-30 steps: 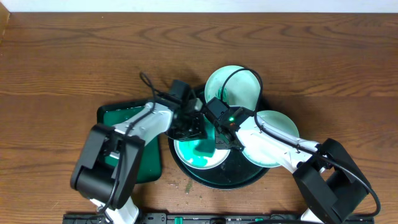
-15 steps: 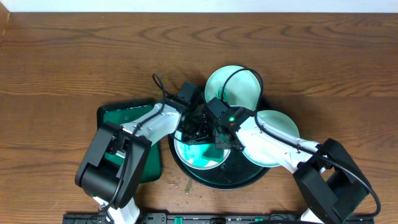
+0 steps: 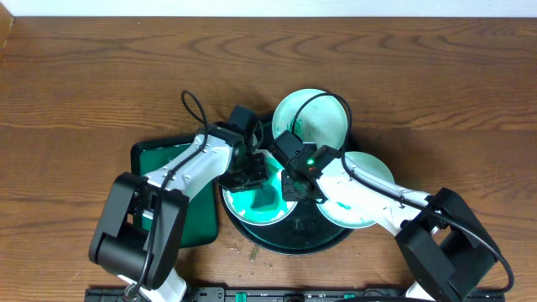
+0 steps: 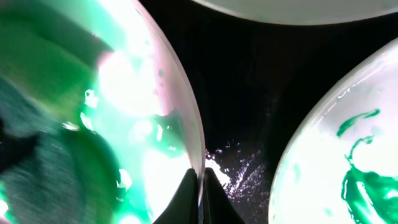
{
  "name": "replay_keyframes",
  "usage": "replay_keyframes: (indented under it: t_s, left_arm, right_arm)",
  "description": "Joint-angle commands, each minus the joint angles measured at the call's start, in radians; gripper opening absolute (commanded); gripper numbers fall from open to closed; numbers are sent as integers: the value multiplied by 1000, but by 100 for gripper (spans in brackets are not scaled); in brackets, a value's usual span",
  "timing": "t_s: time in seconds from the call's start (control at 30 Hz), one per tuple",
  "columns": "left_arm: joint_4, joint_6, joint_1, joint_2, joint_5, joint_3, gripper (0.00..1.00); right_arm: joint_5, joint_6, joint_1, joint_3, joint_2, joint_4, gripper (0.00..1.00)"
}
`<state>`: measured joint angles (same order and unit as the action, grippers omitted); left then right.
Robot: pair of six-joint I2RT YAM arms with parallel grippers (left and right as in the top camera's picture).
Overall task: Clean dirty plates on tray and stack at the side
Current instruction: 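Scrub the white plate with the sponge in circular strokes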
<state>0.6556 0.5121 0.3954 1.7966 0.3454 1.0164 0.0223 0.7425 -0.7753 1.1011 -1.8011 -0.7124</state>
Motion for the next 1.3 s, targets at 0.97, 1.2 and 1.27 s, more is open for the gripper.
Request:
replay_keyframes:
  t_s: [0.97, 1.2, 1.27]
  left_arm:
    - [163, 169, -35, 98, -782, -49, 7]
    - [136, 154, 13, 98, -743, -49, 7]
    - [131, 150, 35, 98, -734, -49, 7]
  right_arm:
    - [21, 0, -7, -3, 10, -12, 1]
    - [21, -16, -7, -3, 10, -6, 1]
    - [21, -17, -2, -3, 10, -5, 1]
